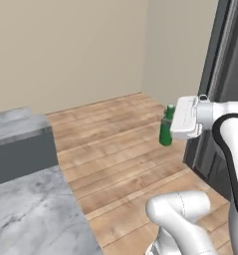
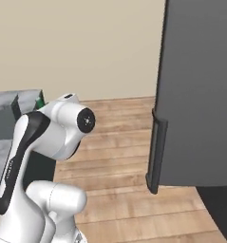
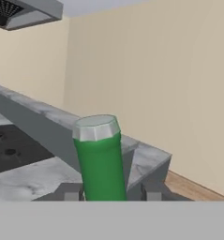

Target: Place the beer on the top shelf of the fridge to keep it out of children's reach, and place the lemon and kiwi on lower shelves for easy access.

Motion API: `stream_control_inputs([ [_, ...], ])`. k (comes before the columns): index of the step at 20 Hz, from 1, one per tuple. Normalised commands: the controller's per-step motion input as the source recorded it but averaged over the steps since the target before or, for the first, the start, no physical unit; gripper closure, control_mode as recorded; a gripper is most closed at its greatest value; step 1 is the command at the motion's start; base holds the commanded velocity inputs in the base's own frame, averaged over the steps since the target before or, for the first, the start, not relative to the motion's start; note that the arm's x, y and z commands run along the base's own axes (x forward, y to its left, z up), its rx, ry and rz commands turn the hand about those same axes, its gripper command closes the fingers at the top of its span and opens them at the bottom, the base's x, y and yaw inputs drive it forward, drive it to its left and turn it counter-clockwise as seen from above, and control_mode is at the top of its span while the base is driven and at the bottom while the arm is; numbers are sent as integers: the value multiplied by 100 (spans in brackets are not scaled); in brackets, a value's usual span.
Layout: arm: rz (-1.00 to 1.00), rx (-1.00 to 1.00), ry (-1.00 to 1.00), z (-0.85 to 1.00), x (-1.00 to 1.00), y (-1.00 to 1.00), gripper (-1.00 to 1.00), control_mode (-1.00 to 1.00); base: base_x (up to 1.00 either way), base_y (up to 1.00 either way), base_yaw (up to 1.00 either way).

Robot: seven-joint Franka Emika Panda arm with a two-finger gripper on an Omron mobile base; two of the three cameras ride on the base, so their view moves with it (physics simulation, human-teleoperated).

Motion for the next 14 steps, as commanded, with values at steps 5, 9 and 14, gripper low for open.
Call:
stream_control_inputs([
  [5,0,0,0,0,0,0,100,100,79,20,-1],
  [9,0,0,0,0,0,0,100,100,91,49,-4],
  [14,0,0,0,0,0,0,100,100,100,51,0],
])
